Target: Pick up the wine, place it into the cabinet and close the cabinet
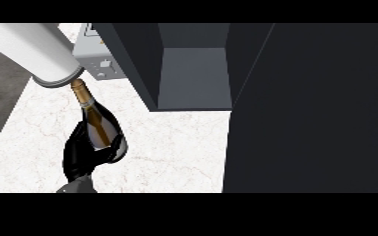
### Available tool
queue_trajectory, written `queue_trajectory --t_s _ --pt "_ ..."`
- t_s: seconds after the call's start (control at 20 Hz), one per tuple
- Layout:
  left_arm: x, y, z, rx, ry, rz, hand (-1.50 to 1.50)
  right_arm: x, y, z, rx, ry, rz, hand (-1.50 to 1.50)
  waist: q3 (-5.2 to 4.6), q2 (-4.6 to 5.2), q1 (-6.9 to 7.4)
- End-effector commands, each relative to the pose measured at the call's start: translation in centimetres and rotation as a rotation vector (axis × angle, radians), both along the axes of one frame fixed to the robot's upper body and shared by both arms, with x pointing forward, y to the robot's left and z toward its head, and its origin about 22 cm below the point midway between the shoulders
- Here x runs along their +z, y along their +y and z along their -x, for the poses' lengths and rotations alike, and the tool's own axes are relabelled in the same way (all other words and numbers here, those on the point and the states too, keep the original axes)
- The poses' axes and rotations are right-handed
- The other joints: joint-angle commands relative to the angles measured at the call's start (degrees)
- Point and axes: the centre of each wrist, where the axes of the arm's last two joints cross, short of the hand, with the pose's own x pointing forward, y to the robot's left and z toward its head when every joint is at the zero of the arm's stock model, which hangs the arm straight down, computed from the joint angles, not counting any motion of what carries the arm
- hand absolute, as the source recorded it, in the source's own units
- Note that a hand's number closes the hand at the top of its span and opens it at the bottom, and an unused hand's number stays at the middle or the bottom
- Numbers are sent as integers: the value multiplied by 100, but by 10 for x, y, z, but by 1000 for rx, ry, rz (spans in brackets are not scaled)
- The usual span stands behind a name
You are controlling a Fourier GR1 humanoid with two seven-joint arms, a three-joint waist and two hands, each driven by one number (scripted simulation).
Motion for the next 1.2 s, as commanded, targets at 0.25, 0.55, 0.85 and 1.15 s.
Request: queue_trajectory --t_s 0.25,0.55,0.85,1.15 --pt "6 -11 27 -210 -243 50 150 26 -5 35 38 -50 -74 -150 -1 -21 58" --pt "36 -36 28 -320 -295 76 150 30 -10 36 24 -51 -70 -150 3 -15 53" --pt "79 -60 26 -342 -307 79 150 34 -12 40 38 -56 -43 -150 6 -17 49" --pt "110 -97 17 -375 -321 17 150 25 -17 31 21 -43 -49 -150 6 4 21"
